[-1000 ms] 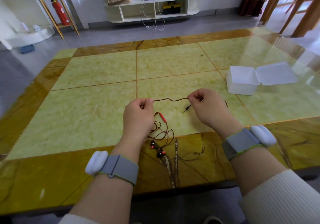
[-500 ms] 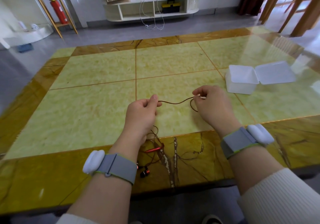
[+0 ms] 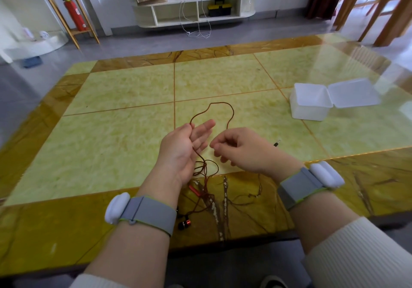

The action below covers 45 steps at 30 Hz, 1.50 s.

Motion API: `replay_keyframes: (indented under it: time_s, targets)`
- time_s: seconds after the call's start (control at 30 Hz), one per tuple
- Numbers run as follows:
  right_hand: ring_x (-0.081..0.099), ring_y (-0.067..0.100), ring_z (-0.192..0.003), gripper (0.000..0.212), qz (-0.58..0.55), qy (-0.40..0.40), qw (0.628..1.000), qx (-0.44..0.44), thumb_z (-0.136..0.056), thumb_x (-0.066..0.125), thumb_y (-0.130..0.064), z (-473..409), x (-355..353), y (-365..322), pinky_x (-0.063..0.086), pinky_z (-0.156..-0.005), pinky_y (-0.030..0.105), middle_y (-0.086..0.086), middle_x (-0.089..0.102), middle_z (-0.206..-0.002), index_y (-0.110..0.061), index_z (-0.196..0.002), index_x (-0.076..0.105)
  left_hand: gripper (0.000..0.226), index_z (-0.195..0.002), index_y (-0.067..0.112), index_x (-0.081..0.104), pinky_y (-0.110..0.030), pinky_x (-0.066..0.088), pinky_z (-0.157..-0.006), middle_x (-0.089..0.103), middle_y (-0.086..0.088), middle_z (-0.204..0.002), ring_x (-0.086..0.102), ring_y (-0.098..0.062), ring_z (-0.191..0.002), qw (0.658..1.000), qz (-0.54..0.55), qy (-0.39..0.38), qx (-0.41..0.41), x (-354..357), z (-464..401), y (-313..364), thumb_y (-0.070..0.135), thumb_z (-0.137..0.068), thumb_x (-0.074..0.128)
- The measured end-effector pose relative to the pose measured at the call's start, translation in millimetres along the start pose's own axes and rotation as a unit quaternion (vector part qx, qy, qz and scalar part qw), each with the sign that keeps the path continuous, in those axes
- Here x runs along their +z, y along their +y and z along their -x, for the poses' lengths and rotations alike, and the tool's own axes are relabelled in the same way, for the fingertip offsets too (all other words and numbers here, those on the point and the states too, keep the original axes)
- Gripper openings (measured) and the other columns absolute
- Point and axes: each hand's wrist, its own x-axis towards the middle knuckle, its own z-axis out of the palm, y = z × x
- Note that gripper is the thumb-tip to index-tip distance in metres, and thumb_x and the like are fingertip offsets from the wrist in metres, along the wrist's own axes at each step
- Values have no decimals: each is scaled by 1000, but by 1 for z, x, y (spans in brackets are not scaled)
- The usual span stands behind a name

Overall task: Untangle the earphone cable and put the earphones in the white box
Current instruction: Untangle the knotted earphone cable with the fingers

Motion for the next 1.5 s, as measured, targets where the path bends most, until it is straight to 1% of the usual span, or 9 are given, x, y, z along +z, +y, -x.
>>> replay_keyframes:
  time_s: [0.17,0.3,0.43,0.53,0.73,1.0,1.23,1.4,1.5]
  targets:
    - [52,-11,-58,20,22,-69,997,-30,-90,67,-24,1,6,-1,39,-62,6,-16,60,-70,-24,-108,74,30,-135,8,28,-46,41,-109,75,-14,-101,66,-27,-111,999,43,0,-10,3,1,0,18,-108,25]
    - [50,-6,-56,12,22,-68,997,-42,-90,68,-25,-1,11,-1,41,-62,12,-12,62,-67,-17,-94,75,38,-142,5,26,-44,41,-109,75,-12,-103,66,-23,-110,999,41,-6,-13,3,1,-1,22,-108,24]
    - [50,2,-58,15,-33,0,999,-30,-92,66,-26,-2,3,3,45,-61,20,-6,61,-68,-14,-91,74,33,-105,10,57,-38,53,-91,76,-8,-101,71,-24,-101,998,-63,3,6,2,2,0,33,-106,33]
    - [62,6,-69,13,-67,48,997,-10,-92,64,-30,-4,-4,9,50,-68,24,0,71,-78,-21,-91,73,25,-102,15,67,-39,52,-85,77,-1,-94,73,-20,-94,980,-192,15,40,0,3,-2,26,-102,44]
    - [63,7,-70,12,-137,98,986,10,-94,63,-24,-5,-8,8,50,-64,26,-1,71,-79,-17,-95,72,15,-100,20,72,-34,54,-80,77,0,-94,73,-19,-91,957,-285,-47,42,-2,10,-3,14,-92,61]
    - [59,7,-63,14,-200,152,968,30,-94,62,-22,-7,-11,6,48,-61,25,-4,66,-72,-12,-100,71,18,-103,14,71,-39,56,-80,77,-7,-94,72,-22,-84,948,-291,-118,43,-6,9,-6,4,-88,68]
    - [67,8,-75,20,-195,102,975,20,-92,65,-19,-6,-10,6,52,-71,28,-1,75,-91,-20,-112,68,10,-99,5,69,-26,50,-55,75,-11,-83,71,-18,-66,958,-272,-75,51,-4,8,-8,5,-93,61]
    - [68,8,-82,35,-159,66,985,-1,-82,75,-8,-6,-6,8,55,-89,30,-1,70,-102,-20,-113,66,15,-107,13,59,-30,53,-58,77,-9,-82,74,-23,-69,965,-249,-47,68,-5,6,-9,11,-93,64]
    - [65,6,-79,35,-114,80,990,-3,-84,71,-3,-8,-5,9,56,-89,31,1,68,-100,-20,-114,66,24,-118,17,52,-33,53,-60,76,-8,-81,74,-23,-71,966,-241,-57,72,-4,6,-10,9,-96,59]
